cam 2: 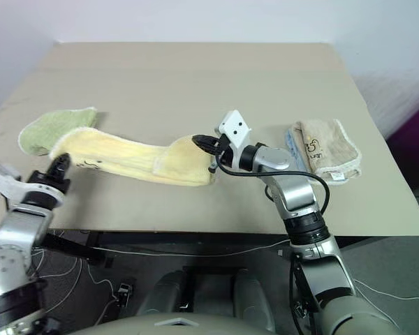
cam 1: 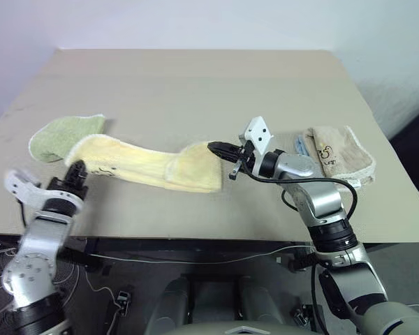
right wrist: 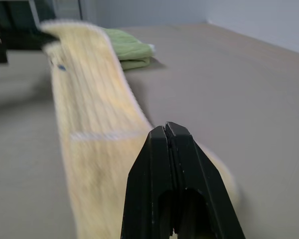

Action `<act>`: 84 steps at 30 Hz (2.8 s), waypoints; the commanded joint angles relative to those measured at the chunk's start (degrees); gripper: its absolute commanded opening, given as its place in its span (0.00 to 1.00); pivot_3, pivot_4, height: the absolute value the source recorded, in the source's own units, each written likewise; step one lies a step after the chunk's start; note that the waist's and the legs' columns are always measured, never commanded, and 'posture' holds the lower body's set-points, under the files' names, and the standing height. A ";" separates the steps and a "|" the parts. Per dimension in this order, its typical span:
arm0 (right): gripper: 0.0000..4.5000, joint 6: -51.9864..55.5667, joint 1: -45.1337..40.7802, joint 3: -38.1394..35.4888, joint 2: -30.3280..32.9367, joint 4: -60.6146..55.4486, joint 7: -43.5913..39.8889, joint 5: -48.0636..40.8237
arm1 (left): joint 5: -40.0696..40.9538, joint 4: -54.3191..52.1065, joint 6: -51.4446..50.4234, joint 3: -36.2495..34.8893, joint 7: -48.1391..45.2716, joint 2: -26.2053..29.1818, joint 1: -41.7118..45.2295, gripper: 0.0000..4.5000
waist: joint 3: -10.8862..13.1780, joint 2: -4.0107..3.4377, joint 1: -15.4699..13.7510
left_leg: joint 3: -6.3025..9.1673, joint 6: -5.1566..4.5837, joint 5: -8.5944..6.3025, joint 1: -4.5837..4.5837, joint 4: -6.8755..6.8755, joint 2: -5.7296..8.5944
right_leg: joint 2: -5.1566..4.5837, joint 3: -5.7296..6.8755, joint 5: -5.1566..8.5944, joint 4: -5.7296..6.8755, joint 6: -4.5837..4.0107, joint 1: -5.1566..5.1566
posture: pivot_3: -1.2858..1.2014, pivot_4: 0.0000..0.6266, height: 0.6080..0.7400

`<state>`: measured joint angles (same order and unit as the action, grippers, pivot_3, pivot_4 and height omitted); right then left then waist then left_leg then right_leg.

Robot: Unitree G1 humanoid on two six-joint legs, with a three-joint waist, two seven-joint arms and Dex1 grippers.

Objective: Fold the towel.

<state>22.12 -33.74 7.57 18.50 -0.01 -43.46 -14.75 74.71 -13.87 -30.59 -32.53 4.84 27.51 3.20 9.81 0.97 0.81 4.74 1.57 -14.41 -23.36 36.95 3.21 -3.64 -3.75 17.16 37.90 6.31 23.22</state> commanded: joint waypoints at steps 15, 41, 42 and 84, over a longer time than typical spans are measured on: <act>0.00 1.76 0.94 -5.57 1.12 1.31 8.70 0.86 | -37.98 -5.43 -1.04 43.11 -29.06 2.20 18.44 0.01 | 0.04 -0.06 0.26 | -0.08 0.08 0.06 -0.03 -0.40 -0.02 | 0.04 -0.10 -0.01 -0.17 -0.01 0.17 | 0.52 0.24 1.00; 0.00 3.19 3.59 -6.05 2.70 -2.66 9.77 0.34 | -37.16 -5.86 -11.78 33.78 -40.29 1.10 15.93 0.79 | 0.05 -0.06 0.23 | -0.06 0.09 0.08 -0.02 -0.45 -0.03 | 0.02 -0.09 -0.01 -0.19 0.00 0.18 | 0.52 0.24 1.00; 0.00 3.27 3.43 -6.03 2.71 -2.83 9.56 0.14 | -36.20 -5.87 -11.71 31.42 -39.90 1.13 15.83 0.79 | 0.05 -0.06 0.22 | -0.05 0.09 0.08 -0.02 -0.45 -0.03 | 0.02 -0.09 -0.01 -0.19 0.00 0.18 | 0.52 0.24 1.00; 0.00 1.53 4.39 -0.47 -2.50 -5.93 4.36 -0.31 | -28.71 15.66 -16.99 7.90 -38.35 2.29 20.55 0.10 | 0.00 -0.02 0.39 | 0.01 0.11 0.09 -0.09 -0.30 -0.04 | 0.04 -0.02 -0.01 0.03 0.01 0.28 | 0.52 0.24 1.00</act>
<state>23.43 -28.48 7.91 15.90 -2.84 -39.25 -13.88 42.91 1.78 -44.32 -22.90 -33.25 29.04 24.24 9.81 0.95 1.20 4.76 1.68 -14.32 -23.45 36.67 3.18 -3.60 -3.76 17.15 37.93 6.32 23.49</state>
